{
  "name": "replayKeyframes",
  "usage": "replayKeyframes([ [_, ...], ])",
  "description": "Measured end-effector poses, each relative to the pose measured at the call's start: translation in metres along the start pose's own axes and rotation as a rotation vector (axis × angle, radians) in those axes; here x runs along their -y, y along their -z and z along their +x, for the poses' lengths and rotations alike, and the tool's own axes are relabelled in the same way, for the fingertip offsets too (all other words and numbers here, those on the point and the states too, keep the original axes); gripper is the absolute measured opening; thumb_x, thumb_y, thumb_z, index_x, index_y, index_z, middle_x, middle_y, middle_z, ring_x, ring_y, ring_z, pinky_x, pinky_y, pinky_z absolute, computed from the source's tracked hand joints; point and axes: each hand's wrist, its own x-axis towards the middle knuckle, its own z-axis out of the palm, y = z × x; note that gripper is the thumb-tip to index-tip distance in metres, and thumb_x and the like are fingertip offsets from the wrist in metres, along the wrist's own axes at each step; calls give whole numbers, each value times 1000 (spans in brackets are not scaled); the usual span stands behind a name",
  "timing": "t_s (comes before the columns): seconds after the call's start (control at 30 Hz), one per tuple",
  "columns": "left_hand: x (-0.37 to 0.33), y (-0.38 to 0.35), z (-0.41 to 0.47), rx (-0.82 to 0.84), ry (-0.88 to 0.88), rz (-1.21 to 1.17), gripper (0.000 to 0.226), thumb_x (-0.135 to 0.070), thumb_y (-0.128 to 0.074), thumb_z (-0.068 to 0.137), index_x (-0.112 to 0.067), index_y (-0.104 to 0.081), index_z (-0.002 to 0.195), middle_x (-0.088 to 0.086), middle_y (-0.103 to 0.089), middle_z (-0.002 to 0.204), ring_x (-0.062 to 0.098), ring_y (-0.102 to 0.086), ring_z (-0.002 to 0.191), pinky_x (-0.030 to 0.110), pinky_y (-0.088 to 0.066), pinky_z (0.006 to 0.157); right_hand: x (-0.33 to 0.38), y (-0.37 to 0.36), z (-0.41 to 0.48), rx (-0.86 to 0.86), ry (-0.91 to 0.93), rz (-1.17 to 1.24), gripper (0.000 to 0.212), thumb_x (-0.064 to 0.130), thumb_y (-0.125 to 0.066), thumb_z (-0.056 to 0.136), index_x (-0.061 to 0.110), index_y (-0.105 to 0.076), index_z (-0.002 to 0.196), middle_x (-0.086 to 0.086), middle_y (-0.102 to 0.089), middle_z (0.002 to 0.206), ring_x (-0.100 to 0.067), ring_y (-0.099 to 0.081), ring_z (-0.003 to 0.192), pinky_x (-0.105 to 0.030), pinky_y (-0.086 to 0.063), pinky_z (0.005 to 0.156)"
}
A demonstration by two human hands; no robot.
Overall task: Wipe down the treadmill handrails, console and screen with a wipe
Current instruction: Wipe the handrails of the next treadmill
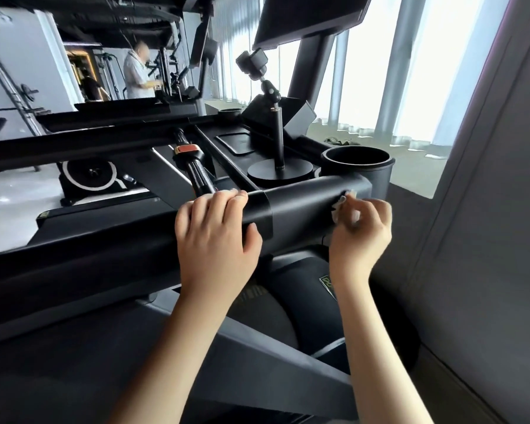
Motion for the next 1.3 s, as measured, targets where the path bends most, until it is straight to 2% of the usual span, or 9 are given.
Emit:
replayKeyframes([
  [0.1, -4, 1, 2, -17, 45, -3, 35, -30, -52, 81, -13, -66, 108, 0, -65, 109, 24, -53, 104, 37, -29, 97, -2, 4, -24, 29, 19, 54, 19, 6, -62, 91, 0, -68, 74, -11, -59, 83, -20, -55, 72, -5, -35, 69],
  [0.23, -11, 0, 4, -23, 104, -10, 31, -30, -52, 82, -12, -66, 104, 0, -66, 108, 26, -54, 104, 38, -29, 98, -7, 6, -13, 113, 154, 114, 15, 7, -63, 90, 0, -71, 79, -8, -60, 85, -29, -59, 73, -32, -47, 63],
  [0.37, -20, -1, 5, -16, 146, 29, 33, -30, -50, 83, -9, -65, 103, 3, -65, 107, 27, -53, 105, 40, -28, 101, -17, 4, 24, 62, 140, 126, 14, -1, -61, 87, 4, -74, 89, -2, -58, 87, -34, -57, 73, -37, -46, 61],
  [0.53, -38, -5, 7, 43, 134, 68, 36, -30, -48, 84, -10, -63, 110, 3, -63, 115, 26, -53, 110, 47, -29, 106, -12, 6, 13, 196, 284, 80, 25, -6, -58, 83, 6, -75, 98, -9, -64, 89, -22, -48, 86, -19, -38, 74],
  [0.67, -62, -16, 16, 122, 55, 42, 46, -29, -45, 84, -12, -59, 125, 1, -58, 129, 23, -50, 121, 41, -21, 112, -2, -3, 51, 293, 477, -4, 13, -1, -68, 81, 6, -76, 88, -8, -63, 82, -23, -45, 84, -15, -25, 66],
  [0.77, -74, -27, 18, 159, 26, 40, 48, -30, -44, 84, -13, -59, 126, 1, -59, 129, 22, -51, 122, 40, -21, 111, 0, -4, 64, 282, 477, -44, 11, -1, -70, 79, 7, -77, 84, -6, -63, 79, -31, -52, 79, -17, -23, 62],
  [0.9, -73, -35, 18, 84, 26, 30, 42, -25, -50, 82, -13, -63, 121, 0, -62, 123, 21, -51, 117, 41, -27, 107, -17, 8, 52, 238, 474, -41, 17, -6, -73, 77, 6, -76, 90, -5, -66, 83, -20, -44, 86, -11, -28, 72],
  [1.17, -77, -41, 19, -26, 48, -14, 37, -20, -53, 80, -11, -67, 113, 1, -66, 115, 20, -49, 110, 40, -30, 103, -30, 6, 52, 165, 413, 33, 20, -7, -72, 77, 8, -77, 89, -5, -67, 87, -18, -46, 86, -8, -33, 74],
  [1.3, -79, -42, 20, -35, 57, -25, 36, -18, -55, 79, -11, -67, 112, 1, -66, 115, 19, -48, 110, 41, -31, 103, -42, 8, 69, 112, 374, 11, 21, -6, -64, 81, 8, -76, 89, -8, -67, 87, -24, -51, 83, -16, -37, 75],
])
